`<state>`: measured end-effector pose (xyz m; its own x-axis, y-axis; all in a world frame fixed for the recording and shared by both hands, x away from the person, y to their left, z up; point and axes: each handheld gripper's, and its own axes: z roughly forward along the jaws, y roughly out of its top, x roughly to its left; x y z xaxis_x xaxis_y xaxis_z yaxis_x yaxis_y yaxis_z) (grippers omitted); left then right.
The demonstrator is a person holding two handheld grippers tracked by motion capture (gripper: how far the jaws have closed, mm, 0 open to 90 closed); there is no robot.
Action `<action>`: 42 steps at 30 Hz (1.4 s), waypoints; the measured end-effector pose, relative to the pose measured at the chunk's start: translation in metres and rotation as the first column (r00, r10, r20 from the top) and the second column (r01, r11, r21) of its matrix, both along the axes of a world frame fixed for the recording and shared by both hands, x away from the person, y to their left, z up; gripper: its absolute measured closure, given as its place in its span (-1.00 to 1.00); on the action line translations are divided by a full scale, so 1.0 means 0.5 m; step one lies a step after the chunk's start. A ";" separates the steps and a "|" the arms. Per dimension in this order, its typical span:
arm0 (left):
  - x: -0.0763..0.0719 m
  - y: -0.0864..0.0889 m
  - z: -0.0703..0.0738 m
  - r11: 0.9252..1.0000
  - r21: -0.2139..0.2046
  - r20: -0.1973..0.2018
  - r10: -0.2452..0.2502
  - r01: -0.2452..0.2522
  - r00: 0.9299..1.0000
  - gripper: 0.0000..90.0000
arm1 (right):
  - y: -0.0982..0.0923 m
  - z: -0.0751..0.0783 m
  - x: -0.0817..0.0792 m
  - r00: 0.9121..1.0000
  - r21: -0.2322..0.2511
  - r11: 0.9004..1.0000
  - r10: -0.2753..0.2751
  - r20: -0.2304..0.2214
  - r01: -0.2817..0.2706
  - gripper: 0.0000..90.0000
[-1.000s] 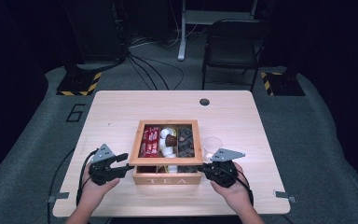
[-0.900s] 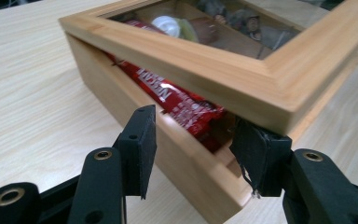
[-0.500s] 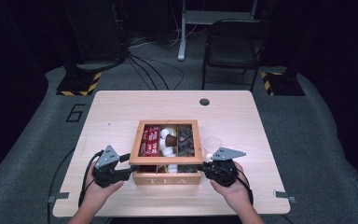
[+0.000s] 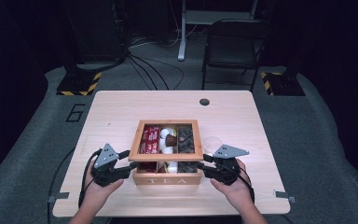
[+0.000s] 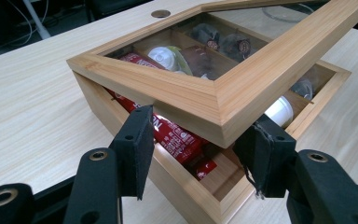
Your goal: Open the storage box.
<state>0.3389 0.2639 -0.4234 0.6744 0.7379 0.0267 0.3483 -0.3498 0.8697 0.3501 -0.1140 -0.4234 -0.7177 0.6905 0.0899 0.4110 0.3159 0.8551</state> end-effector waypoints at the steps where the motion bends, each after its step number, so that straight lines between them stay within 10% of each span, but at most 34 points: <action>1: -0.001 0.000 0.001 1.000 -0.004 -0.001 0.000 0.000 1.000 0.05 | 0.001 0.003 -0.001 1.000 -0.015 1.000 -0.006 0.016 0.006 0.24; 21: 0.030 -0.007 0.083 0.998 -0.046 0.044 0.042 -0.040 0.998 0.02 | 0.012 0.082 0.019 0.990 0.014 0.998 -0.058 0.132 0.057 0.15; 42: 0.079 -0.001 0.138 0.994 -0.103 0.041 0.042 -0.038 0.998 0.03 | 0.025 0.141 0.069 0.987 0.013 0.995 -0.095 0.126 0.094 0.07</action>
<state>0.3784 0.2636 -0.3546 0.6441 0.7646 -0.0223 0.3218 -0.2445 0.9147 0.3845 -0.1013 -0.3530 -0.6549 0.7557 0.0078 0.3273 0.2743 0.9042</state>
